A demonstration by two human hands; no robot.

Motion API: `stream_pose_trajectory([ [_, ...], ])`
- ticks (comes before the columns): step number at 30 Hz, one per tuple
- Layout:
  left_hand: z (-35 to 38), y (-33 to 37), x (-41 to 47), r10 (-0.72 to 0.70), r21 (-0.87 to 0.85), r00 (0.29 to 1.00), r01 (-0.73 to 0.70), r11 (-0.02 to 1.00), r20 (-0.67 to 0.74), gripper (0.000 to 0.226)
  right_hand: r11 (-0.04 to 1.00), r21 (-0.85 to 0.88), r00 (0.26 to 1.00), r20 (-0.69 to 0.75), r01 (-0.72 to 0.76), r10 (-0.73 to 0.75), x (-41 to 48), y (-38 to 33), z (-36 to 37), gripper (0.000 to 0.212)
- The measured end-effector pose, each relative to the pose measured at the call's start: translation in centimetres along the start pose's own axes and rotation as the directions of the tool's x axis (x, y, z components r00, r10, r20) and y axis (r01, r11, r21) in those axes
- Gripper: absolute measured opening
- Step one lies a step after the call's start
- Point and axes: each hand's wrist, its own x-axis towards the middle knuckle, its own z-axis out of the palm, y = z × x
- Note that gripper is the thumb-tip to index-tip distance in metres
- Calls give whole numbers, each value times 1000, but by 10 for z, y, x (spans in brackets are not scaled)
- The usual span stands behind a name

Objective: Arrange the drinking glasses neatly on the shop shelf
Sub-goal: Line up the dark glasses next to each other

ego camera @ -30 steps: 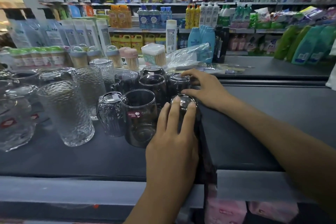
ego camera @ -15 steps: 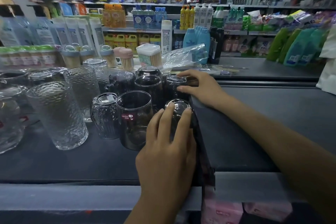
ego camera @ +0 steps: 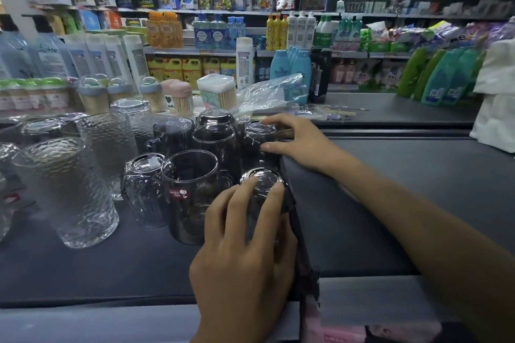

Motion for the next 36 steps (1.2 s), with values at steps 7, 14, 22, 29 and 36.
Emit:
stream_pose_trajectory([
  [7, -1, 1, 0, -21, -20, 1000, 21, 1000, 9, 32, 999, -33, 998, -55, 4, -6, -4, -6, 4, 49],
  [14, -1, 1, 0, -34, -23, 999, 35, 999, 22, 33, 999, -53, 998, -70, 3, -7, -5, -10, 3, 47],
  [22, -2, 1, 1, -42, -34, 998, 44, 998, 42, 32, 991, -132, 998, -62, 23, -31, -8, -12, 3, 47],
  [29, -3, 2, 0, -47, -27, 998, 48, 999, 46, 34, 993, -118, 997, -82, 0, -9, -10, -17, 1, 47],
  [36, -3, 2, 0, -57, -19, 997, 58, 998, 54, 34, 985, -174, 996, -85, 10, -25, -10, -19, 0, 49],
])
